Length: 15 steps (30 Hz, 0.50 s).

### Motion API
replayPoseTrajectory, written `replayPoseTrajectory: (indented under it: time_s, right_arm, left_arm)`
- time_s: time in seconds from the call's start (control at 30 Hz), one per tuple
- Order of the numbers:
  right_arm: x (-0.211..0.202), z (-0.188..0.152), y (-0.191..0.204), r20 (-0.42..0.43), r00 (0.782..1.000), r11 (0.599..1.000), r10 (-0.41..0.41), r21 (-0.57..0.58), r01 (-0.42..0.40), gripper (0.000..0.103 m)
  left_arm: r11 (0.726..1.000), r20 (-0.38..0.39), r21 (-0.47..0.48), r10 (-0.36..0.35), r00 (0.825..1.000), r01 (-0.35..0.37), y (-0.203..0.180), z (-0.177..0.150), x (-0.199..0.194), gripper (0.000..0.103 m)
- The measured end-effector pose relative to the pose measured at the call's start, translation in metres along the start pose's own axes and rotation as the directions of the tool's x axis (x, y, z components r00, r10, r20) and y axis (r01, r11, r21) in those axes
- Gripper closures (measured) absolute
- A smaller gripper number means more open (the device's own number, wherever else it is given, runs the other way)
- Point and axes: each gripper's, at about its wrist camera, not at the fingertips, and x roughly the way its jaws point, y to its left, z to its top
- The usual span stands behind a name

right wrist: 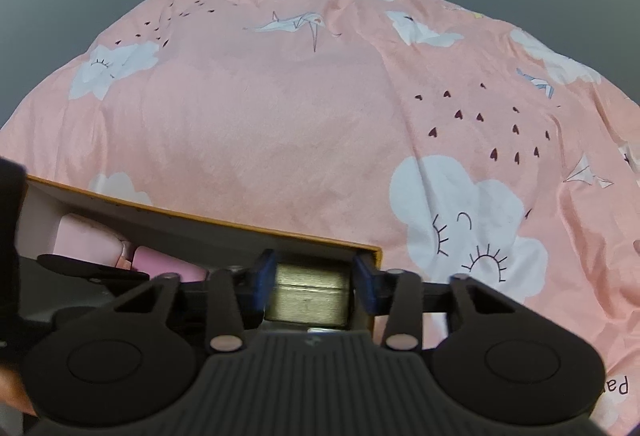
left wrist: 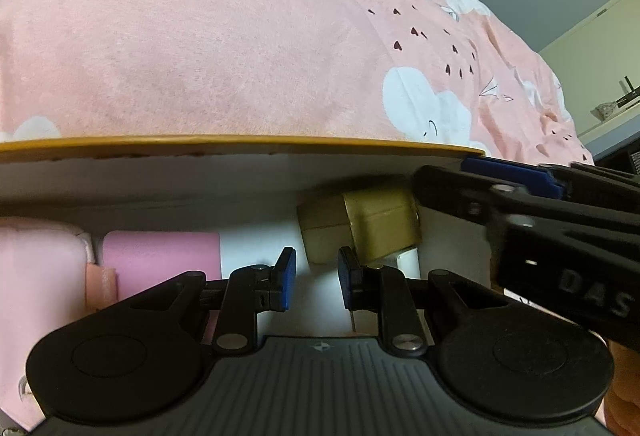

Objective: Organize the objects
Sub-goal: 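Lower the gold box into the orange box and open the right tool, then withdraw both tools from the box toward the tape measure and crocheted ball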

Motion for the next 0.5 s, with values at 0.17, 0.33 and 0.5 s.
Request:
replayPoseTrajectory:
  time_s: [0.17, 0.33, 0.5]
  right_arm:
    - [-0.007, -0.003, -0.006, 0.028, 1.000, 1.000, -0.010, -0.008, 0.010, 0.069]
    - [-0.016, -0.012, 0.003, 0.074, 0.997, 0.995, -0.030, -0.090, 0.036, 0.070]
    - [-0.037, -0.025, 0.011, 0.126, 0.992, 0.992, -0.002, -0.126, 0.018, 0.069]
  left_arm:
    - [1.000, -0.010, -0.029, 0.000, 1.000, 0.000, 0.003, 0.004, 0.008, 0.087]
    - [0.999, 0.004, -0.026, 0.021, 1.000, -0.021, 0.002, 0.005, -0.003, 0.086]
    - [0.995, 0.025, 0.069, 0.070, 0.997, -0.072, -0.008, -0.008, -0.034, 0.086]
